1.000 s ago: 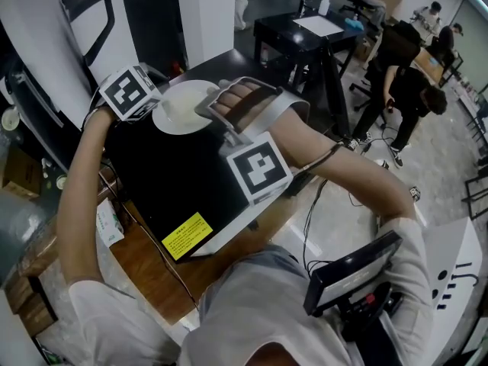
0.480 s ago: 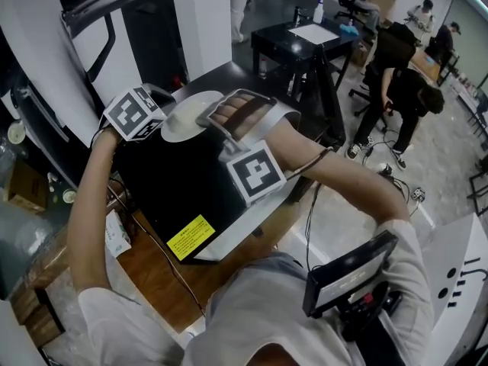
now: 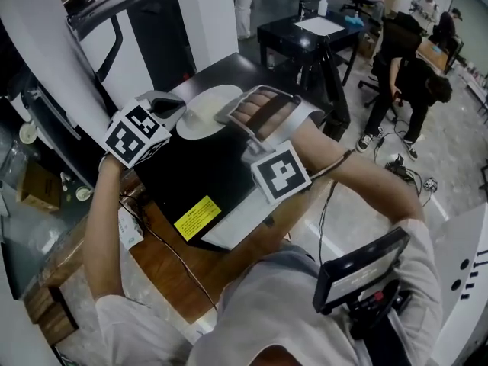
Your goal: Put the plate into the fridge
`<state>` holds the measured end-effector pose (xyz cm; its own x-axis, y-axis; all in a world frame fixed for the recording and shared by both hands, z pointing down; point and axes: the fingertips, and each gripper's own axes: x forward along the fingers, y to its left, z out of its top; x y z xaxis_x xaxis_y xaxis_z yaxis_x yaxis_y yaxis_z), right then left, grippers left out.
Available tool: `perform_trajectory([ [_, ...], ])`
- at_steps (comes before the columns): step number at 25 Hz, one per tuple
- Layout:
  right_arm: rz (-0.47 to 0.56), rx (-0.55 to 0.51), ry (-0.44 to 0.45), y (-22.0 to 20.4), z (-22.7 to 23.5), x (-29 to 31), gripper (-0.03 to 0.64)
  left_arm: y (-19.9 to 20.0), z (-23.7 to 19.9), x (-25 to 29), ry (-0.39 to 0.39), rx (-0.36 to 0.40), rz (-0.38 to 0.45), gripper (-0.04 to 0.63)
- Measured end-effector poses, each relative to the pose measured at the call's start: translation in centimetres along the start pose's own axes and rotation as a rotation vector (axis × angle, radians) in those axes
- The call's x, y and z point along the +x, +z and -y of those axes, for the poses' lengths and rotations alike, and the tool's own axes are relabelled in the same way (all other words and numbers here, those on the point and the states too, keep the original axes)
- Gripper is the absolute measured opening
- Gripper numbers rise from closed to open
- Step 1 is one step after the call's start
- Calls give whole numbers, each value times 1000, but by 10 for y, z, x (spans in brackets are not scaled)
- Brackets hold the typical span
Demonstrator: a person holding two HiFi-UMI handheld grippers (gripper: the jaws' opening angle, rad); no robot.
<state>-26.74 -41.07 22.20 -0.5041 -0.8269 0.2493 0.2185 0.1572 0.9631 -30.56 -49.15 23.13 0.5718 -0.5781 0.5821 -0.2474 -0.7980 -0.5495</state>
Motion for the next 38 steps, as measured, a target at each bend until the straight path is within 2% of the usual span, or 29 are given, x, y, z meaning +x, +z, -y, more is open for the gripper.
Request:
perform_trajectory([
  [4,10,14,-29,4,-1,-18,43,18,27,-37,85,32,149,18],
  [7,23,6,-73,11,-8,-43,41,37,69,-72,138,50,241,18],
  [11,74,-1,-127,32,-37,-114,41,82,156,-119,203,147,280,18],
  [14,95,-13,-159,21,-37,-132,41,103,173,-130,224,150,274,18],
  [17,124,-4,-167,-4,-29,-121,41,106,169,-125,210,98,256,18],
  [20,157,21,-170,-32,-18,-113,41,106,163,-119,212,-22,267,18],
  [22,164,24,-176,-46,-11,-110,41,109,156,-117,227,-97,282,18],
  [25,192,51,-171,-59,-7,-116,41,121,154,-116,241,-164,329,18],
  [28,233,84,-195,-62,-27,-163,41,140,190,-122,273,-227,367,18],
  [33,326,62,-226,-65,-105,-268,41,178,288,-118,411,-302,425,18],
  [36,394,82,-212,-61,-141,-286,41,170,317,-100,497,-288,372,18],
  [38,413,105,-174,-55,-166,-284,41,155,334,-86,519,-316,314,18],
])
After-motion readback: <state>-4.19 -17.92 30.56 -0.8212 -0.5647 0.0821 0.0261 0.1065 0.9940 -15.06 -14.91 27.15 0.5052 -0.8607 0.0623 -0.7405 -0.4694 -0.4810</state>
